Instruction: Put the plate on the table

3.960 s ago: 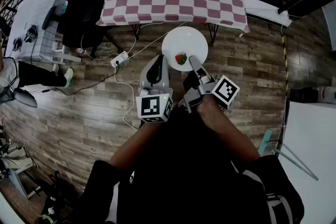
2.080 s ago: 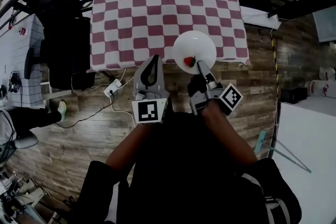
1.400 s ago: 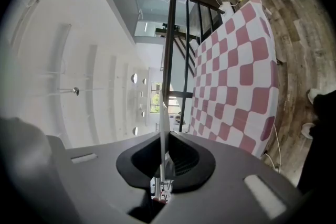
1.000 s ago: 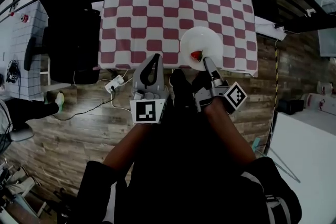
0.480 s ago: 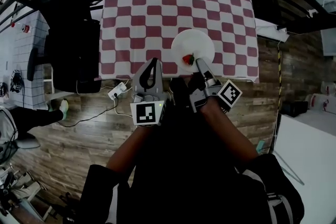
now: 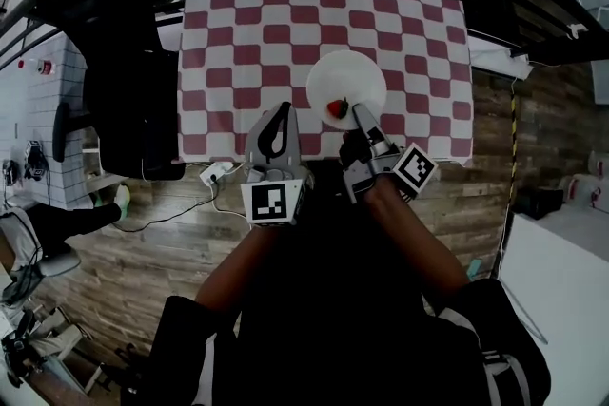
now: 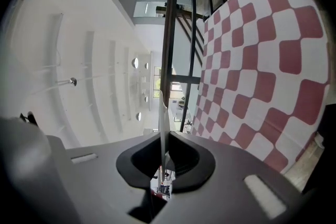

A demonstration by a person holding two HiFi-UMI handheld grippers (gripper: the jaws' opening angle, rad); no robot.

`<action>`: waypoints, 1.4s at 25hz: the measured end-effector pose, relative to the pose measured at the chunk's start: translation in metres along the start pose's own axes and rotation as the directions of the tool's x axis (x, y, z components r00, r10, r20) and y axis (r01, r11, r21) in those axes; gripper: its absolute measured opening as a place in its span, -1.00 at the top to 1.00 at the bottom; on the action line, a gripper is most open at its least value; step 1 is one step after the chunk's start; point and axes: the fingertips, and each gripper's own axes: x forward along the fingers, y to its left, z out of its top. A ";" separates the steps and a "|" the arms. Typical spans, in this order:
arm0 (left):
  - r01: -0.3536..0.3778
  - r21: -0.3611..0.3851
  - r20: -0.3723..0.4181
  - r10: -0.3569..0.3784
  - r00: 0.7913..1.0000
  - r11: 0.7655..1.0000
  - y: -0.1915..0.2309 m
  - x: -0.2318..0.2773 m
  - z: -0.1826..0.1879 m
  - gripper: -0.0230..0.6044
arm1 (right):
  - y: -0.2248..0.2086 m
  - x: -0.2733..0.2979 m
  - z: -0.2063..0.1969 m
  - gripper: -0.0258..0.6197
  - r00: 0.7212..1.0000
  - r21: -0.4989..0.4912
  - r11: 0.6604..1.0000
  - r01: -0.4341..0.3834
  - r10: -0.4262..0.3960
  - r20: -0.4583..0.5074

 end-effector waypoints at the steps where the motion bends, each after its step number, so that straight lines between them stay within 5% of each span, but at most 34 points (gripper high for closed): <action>1: -0.002 0.001 0.001 0.002 1.000 1.000 0.002 0.007 0.001 0.90 | -0.003 0.006 0.003 0.87 1.000 0.002 1.000 0.002 -0.002 -0.006; 23: -0.102 -0.004 -0.077 0.101 0.992 0.995 0.062 0.109 -0.014 0.90 | -0.069 0.127 0.063 0.87 0.996 -0.052 0.999 -0.008 0.003 -0.094; 35: -0.088 -0.007 -0.096 0.087 0.992 0.996 0.068 0.133 -0.027 0.90 | -0.132 0.158 0.066 0.87 0.986 -0.057 0.998 0.002 -0.011 -0.164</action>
